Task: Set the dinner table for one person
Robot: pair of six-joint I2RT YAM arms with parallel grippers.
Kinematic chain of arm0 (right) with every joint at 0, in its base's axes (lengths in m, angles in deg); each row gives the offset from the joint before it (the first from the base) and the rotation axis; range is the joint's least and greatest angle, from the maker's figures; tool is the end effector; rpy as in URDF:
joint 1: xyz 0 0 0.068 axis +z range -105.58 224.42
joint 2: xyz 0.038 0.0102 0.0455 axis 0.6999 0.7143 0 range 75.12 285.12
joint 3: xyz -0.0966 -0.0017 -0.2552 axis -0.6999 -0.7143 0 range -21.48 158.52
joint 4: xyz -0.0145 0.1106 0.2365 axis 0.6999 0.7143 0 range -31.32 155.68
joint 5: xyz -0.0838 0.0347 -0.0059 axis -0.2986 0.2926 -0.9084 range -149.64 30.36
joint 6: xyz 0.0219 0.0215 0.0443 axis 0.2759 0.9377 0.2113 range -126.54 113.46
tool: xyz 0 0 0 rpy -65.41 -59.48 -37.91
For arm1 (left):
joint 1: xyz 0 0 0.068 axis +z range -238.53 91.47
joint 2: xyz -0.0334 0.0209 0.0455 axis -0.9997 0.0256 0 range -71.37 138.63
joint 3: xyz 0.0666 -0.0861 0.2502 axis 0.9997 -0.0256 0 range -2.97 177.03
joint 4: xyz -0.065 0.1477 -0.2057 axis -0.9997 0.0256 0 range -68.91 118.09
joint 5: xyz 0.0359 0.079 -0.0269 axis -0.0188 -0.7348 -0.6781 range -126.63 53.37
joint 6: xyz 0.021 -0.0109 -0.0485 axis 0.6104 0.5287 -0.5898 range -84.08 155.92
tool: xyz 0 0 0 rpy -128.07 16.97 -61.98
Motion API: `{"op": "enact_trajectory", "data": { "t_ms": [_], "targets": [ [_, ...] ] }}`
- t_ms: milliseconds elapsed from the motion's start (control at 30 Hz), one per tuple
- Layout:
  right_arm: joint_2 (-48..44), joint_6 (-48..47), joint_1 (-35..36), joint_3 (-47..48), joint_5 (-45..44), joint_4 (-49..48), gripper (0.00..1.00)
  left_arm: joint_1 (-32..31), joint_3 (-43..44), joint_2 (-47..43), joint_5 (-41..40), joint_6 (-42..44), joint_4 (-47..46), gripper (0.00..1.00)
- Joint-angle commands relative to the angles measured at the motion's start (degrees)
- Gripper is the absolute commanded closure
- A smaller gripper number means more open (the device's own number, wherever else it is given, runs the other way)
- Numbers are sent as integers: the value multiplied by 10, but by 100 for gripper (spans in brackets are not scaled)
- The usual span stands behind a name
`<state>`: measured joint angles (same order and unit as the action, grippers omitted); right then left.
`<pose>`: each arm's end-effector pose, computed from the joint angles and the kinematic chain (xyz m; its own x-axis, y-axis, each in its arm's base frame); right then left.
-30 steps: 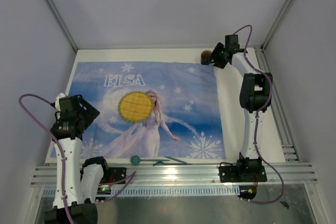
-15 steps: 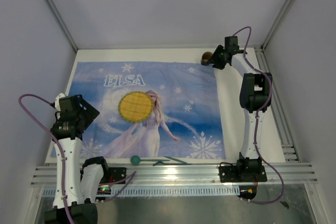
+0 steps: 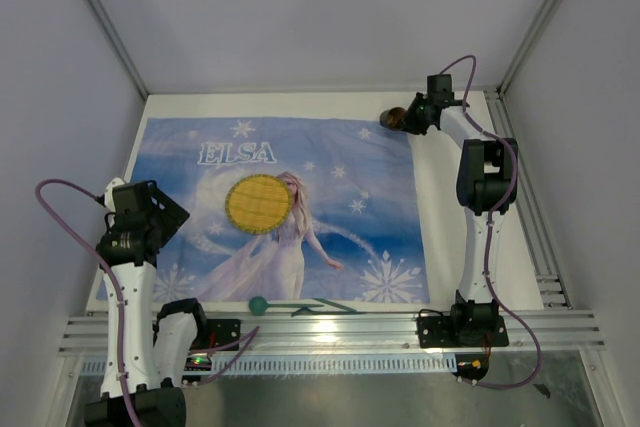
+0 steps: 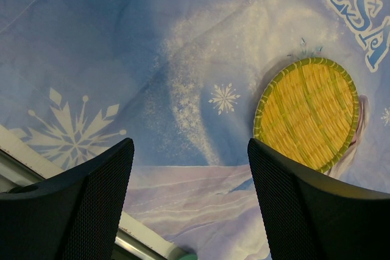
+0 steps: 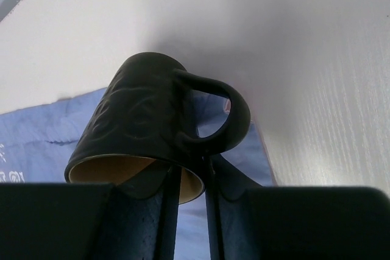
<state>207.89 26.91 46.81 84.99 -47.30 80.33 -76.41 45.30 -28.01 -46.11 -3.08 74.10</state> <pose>0.5176 0.0293 0.1719 -0.7203 0.5088 -0.4715 0.2555 0.8265 0.5016 0.1355 0.0352 0.2943 -0.3675 -0.7138 -0.5962 -0.7025 0.6331 -0.3251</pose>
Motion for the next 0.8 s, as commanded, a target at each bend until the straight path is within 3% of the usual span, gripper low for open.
{"op": "enact_trajectory", "data": {
  "t_ms": [0, 300, 400, 467, 767],
  "targets": [
    [-11, -15, 1, -10, 14, -26, 77, 0, -3, -6, -9, -6, -11, 22],
    [-15, -22, 3, -27, 13, -33, 82, 0, -3, -6, -8, -7, -11, 22],
    [-21, -27, 9, -37, 3, -38, 87, 0, -3, -7, -7, -7, -11, 22],
    [-29, -32, 9, -44, -8, -48, 97, 1, -3, -7, -6, -7, -10, 22],
    [-62, -55, 15, -34, -69, -50, 97, 1, -3, -8, -5, -8, -11, 22]
  ]
}}
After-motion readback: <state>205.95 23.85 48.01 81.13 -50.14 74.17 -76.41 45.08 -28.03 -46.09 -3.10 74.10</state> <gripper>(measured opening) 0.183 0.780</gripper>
